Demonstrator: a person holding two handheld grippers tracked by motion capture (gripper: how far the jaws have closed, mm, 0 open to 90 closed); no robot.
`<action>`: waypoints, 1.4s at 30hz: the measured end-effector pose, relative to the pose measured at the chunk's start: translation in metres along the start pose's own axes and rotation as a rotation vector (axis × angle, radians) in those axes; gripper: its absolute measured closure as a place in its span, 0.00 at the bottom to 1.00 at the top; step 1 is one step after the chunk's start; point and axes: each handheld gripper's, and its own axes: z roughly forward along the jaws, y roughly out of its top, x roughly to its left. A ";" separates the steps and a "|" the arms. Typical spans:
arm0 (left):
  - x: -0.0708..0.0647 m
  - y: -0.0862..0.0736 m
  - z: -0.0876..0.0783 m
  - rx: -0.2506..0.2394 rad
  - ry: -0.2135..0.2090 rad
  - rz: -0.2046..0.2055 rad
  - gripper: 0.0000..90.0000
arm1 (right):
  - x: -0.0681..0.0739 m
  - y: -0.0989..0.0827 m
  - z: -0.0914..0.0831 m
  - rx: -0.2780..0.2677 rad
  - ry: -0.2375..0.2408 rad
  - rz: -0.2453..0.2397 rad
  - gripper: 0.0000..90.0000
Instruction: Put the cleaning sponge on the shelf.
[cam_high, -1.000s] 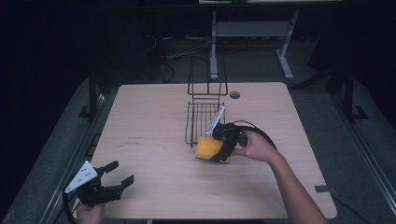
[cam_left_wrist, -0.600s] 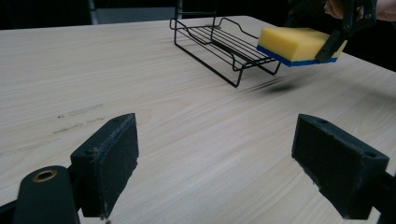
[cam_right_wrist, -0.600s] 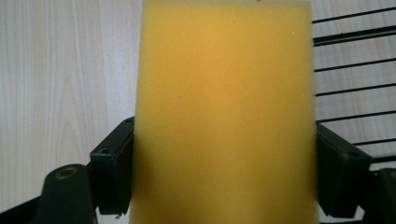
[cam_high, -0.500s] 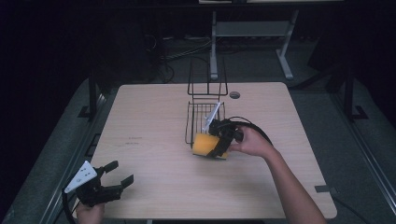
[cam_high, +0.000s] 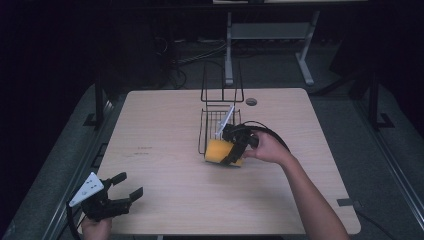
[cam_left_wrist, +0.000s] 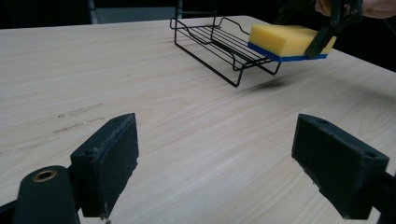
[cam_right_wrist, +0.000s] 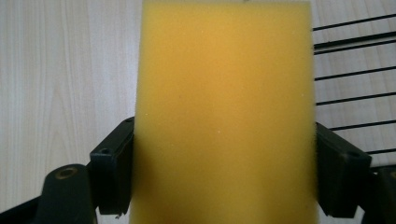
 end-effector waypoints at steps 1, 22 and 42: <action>0.000 0.000 0.000 0.000 0.000 0.000 0.16 | -0.002 0.001 0.000 0.003 0.002 -0.004 0.24; 0.000 0.000 0.000 -0.001 -0.001 -0.002 0.16 | -0.025 0.013 0.003 0.019 0.027 0.025 0.24; 0.001 0.000 -0.001 -0.003 -0.002 -0.004 0.16 | -0.047 0.030 0.002 0.047 0.023 0.033 0.24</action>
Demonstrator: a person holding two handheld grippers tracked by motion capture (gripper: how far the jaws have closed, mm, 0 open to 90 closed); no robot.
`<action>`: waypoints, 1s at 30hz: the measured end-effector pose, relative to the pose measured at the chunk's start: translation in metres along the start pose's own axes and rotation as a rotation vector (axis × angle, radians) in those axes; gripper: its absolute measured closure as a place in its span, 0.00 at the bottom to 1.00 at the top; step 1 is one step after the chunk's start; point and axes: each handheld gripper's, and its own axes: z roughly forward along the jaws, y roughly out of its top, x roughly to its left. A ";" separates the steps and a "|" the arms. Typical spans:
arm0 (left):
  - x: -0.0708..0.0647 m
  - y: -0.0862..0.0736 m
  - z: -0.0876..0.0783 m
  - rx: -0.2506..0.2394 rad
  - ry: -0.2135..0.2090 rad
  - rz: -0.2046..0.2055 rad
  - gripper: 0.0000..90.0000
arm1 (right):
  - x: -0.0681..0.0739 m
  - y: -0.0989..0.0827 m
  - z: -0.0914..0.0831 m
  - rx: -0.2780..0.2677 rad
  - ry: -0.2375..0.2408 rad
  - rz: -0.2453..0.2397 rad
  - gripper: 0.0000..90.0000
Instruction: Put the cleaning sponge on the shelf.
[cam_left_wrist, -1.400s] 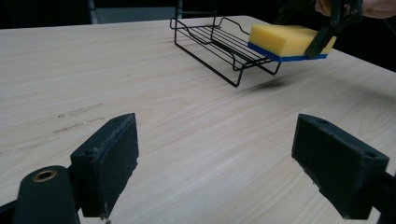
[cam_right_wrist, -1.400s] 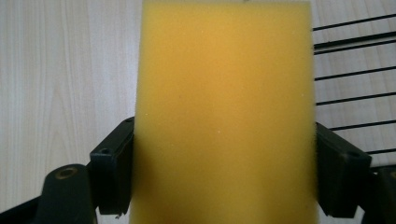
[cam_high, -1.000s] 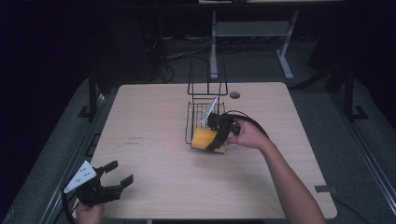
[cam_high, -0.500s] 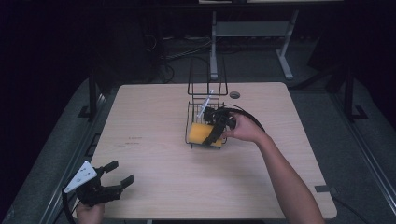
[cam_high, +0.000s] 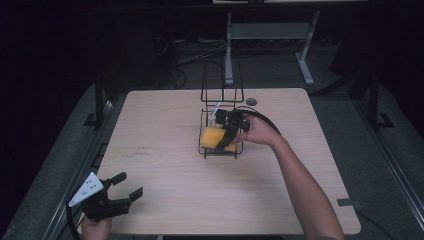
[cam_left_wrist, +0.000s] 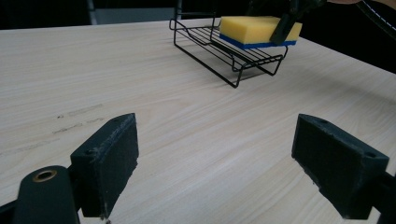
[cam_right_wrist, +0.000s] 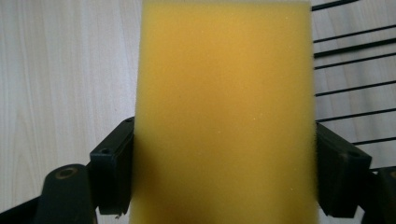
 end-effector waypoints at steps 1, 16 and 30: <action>0.000 0.000 0.000 0.000 0.001 0.000 0.16 | -0.003 0.000 -0.001 0.001 -0.002 0.004 0.24; -0.001 0.000 0.001 0.002 -0.003 0.001 0.16 | -0.026 -0.006 0.006 -0.013 -0.007 0.051 0.24; -0.001 0.000 0.001 0.004 -0.007 -0.002 0.16 | -0.031 -0.006 0.024 0.022 0.002 0.054 0.24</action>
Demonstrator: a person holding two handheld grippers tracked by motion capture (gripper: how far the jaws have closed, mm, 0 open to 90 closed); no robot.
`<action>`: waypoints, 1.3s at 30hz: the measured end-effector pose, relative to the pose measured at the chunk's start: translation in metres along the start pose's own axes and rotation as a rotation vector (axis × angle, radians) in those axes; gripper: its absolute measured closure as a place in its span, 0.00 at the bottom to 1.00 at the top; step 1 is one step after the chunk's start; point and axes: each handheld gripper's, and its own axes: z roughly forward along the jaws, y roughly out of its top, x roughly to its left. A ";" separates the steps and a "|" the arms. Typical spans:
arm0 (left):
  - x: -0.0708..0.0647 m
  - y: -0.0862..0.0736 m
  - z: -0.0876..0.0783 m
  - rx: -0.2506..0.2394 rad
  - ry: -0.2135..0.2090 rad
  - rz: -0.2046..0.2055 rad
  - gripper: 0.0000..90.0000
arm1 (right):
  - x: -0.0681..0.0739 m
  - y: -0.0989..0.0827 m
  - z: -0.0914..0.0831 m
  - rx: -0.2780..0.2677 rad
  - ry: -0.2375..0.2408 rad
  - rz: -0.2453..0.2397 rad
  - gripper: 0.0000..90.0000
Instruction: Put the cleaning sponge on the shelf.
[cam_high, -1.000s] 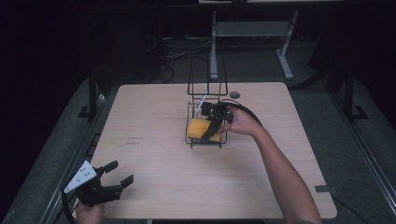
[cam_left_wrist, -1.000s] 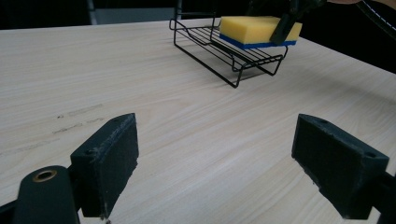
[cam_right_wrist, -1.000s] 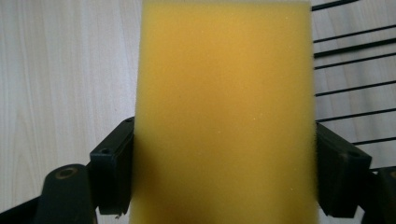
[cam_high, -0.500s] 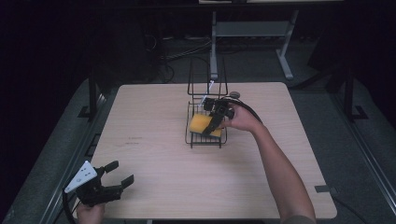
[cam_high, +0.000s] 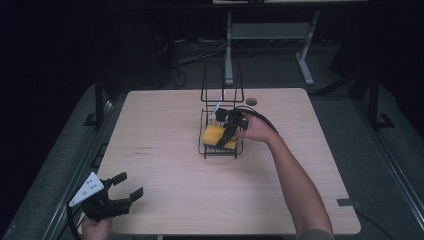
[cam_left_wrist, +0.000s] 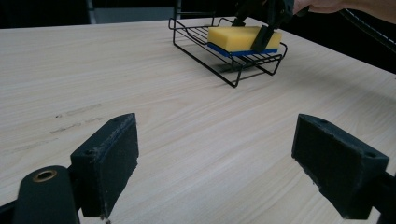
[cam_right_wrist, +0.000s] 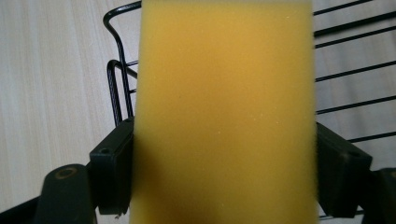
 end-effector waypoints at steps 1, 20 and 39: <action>0.000 0.000 0.000 -0.001 0.001 0.003 0.16 | -0.001 -0.001 0.002 0.004 -0.003 0.002 0.23; -0.002 0.000 0.001 0.004 -0.003 0.009 0.16 | 0.003 -0.002 -0.008 -0.041 -0.033 0.005 0.19; -0.003 0.000 0.003 0.008 -0.006 0.017 0.16 | 0.006 -0.013 -0.019 -0.109 -0.056 0.007 0.19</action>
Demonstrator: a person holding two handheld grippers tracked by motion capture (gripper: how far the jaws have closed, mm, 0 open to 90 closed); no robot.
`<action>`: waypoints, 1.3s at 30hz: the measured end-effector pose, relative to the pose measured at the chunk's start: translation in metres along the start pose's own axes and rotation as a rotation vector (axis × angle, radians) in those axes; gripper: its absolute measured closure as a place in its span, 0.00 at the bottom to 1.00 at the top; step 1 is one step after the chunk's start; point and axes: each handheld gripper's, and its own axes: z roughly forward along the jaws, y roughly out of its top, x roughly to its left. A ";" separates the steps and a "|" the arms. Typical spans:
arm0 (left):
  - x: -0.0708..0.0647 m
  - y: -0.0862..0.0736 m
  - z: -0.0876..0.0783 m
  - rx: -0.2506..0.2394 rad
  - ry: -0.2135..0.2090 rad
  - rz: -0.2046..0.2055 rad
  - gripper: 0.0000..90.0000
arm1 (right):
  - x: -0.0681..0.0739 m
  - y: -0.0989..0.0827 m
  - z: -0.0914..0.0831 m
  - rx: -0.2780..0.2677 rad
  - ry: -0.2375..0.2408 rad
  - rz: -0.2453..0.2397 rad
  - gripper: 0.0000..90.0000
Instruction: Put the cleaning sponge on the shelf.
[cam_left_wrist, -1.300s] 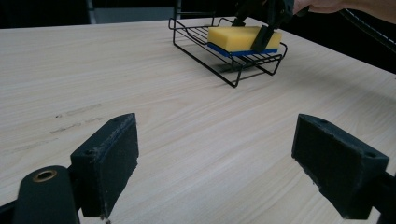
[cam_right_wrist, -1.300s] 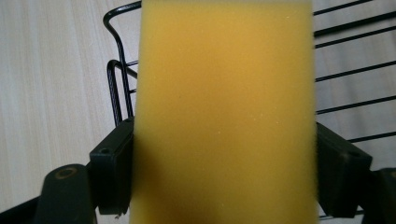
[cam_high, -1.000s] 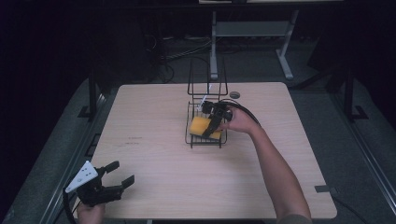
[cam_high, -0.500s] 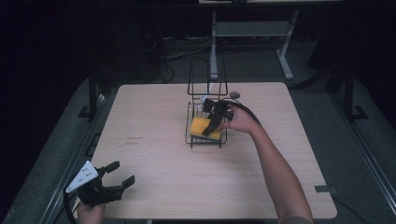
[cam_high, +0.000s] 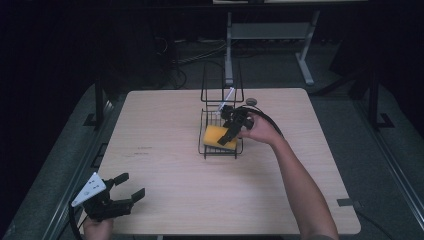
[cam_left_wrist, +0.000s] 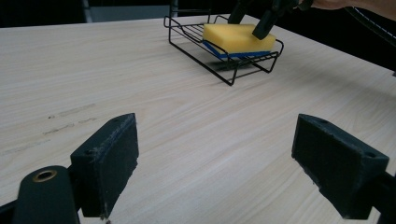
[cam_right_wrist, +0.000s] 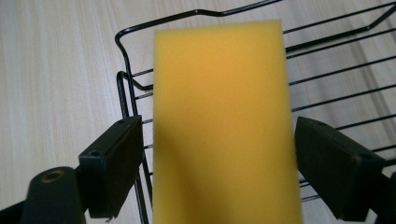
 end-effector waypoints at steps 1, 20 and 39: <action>0.000 0.000 0.000 0.001 0.000 -0.002 0.16 | 0.000 -0.001 0.000 -0.002 -0.005 -0.004 0.19; -0.001 0.000 0.001 0.002 -0.002 -0.002 0.16 | 0.002 -0.008 -0.009 -0.067 0.003 0.041 0.18; -0.001 0.001 0.001 0.001 0.000 0.003 0.16 | 0.001 -0.028 -0.020 -0.082 -0.023 0.066 0.19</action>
